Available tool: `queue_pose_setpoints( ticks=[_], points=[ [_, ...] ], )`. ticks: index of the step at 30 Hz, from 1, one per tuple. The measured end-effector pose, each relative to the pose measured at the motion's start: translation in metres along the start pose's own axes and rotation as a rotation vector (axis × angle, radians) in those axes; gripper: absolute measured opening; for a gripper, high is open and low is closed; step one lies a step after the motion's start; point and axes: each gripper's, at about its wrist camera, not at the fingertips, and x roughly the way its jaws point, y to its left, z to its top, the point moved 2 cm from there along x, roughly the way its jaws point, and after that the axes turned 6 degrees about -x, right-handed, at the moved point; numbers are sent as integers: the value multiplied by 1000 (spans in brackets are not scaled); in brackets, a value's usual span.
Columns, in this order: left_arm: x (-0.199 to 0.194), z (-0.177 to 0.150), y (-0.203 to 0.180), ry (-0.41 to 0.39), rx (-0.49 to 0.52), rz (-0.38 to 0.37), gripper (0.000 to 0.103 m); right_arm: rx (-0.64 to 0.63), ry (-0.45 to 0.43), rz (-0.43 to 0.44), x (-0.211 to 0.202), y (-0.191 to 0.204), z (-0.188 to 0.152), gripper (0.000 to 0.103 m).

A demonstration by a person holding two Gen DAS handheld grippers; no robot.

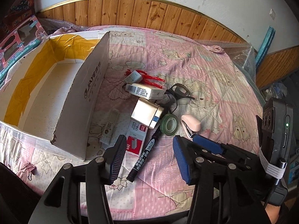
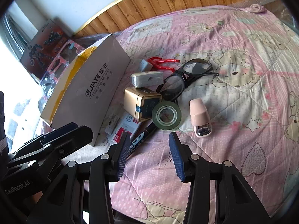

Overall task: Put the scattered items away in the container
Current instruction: 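Grasp the gold cube with the left tool while the right tool grasps the green tape roll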

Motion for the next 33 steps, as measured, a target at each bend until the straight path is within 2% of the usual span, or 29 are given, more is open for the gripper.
queue_pose_setpoints(
  ticks=[2, 8, 13, 18, 20, 22, 27, 33],
  points=[
    [2, 3, 2, 0, 7, 17, 56, 9, 9, 6, 4, -2, 1, 47],
    [4, 11, 9, 5, 17, 70, 56, 26, 49, 2, 17, -11, 3, 47],
    [-9, 19, 7, -21, 50, 106, 61, 5, 65, 3, 21, -12, 12, 47],
    [-12, 26, 8, -21, 42, 120, 62, -45, 113, 5, 29, -10, 22, 47],
    [-7, 27, 6, -14, 51, 123, 67, -55, 127, -4, 32, -14, 25, 47],
    [2, 27, 1, 6, 62, 114, 68, -37, 138, -7, 36, -21, 26, 47],
    [39, 31, -6, 92, 23, 28, 68, 11, 146, -4, 47, -34, 24, 47],
    [79, 42, -10, 118, 44, 23, 69, 3, 117, 6, 59, -38, 30, 47]
  ],
)
